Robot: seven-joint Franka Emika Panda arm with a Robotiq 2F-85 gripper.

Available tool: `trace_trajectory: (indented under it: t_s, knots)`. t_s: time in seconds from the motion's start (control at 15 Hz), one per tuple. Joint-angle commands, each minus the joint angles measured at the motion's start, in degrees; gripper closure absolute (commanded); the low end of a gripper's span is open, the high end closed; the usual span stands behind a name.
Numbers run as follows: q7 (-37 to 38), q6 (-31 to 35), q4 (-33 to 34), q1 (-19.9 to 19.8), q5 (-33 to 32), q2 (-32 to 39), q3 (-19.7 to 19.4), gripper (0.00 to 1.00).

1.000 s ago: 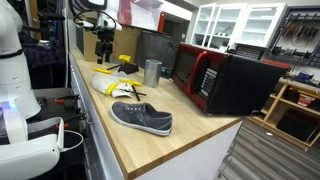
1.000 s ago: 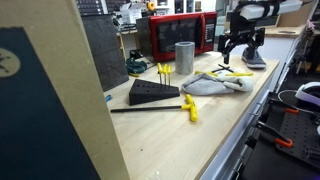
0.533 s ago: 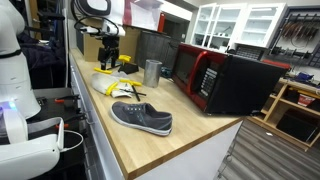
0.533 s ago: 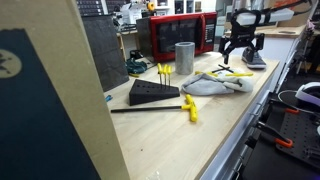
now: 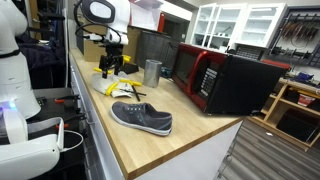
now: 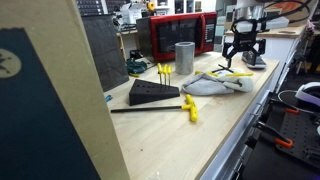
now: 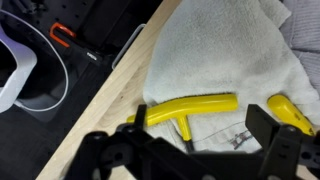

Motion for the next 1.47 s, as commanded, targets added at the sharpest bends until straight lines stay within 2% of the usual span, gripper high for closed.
trace_trajectory:
  t_s: [0.0,0.33,0.87,1.4]
  knots:
    - [2.2,2.7,0.0,-1.3,-2.8,3.4,-0.9,0.00]
    - [0.8,4.6,0.1,-1.8,-4.4,7.2,-3.3,0.00]
    - [0.6,6.0,0.2,-2.9,-10.9,9.3,-6.0,0.00]
    - [-1.0,6.6,0.3,-2.0,-9.8,9.5,-6.6,0.00]
